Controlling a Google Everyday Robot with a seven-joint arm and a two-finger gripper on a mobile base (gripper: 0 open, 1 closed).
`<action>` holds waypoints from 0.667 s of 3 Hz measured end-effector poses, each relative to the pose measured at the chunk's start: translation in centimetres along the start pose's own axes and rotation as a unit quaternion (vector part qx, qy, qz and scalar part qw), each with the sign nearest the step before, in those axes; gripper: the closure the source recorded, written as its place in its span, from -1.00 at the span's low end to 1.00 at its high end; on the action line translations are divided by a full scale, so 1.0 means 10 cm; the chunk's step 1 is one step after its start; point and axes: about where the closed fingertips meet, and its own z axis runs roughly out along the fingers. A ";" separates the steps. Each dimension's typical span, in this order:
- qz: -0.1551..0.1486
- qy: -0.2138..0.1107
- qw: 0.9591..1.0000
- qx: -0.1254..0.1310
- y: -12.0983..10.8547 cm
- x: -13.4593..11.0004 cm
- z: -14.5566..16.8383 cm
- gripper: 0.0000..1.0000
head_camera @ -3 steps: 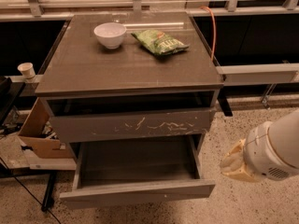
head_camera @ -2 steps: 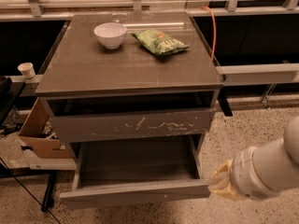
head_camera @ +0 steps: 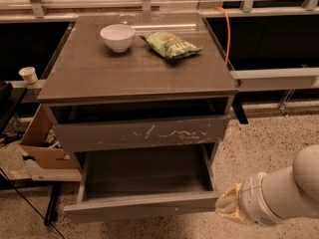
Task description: Close middle drawer
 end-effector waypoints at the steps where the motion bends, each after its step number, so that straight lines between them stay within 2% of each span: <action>1: -0.007 0.004 1.000 -0.005 0.05 0.09 0.22 1.00; 2: -0.008 -0.003 1.000 0.003 0.01 0.25 0.58 1.00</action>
Offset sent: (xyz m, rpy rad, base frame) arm 0.0161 0.0030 -0.1112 0.0156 -0.0416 -0.0048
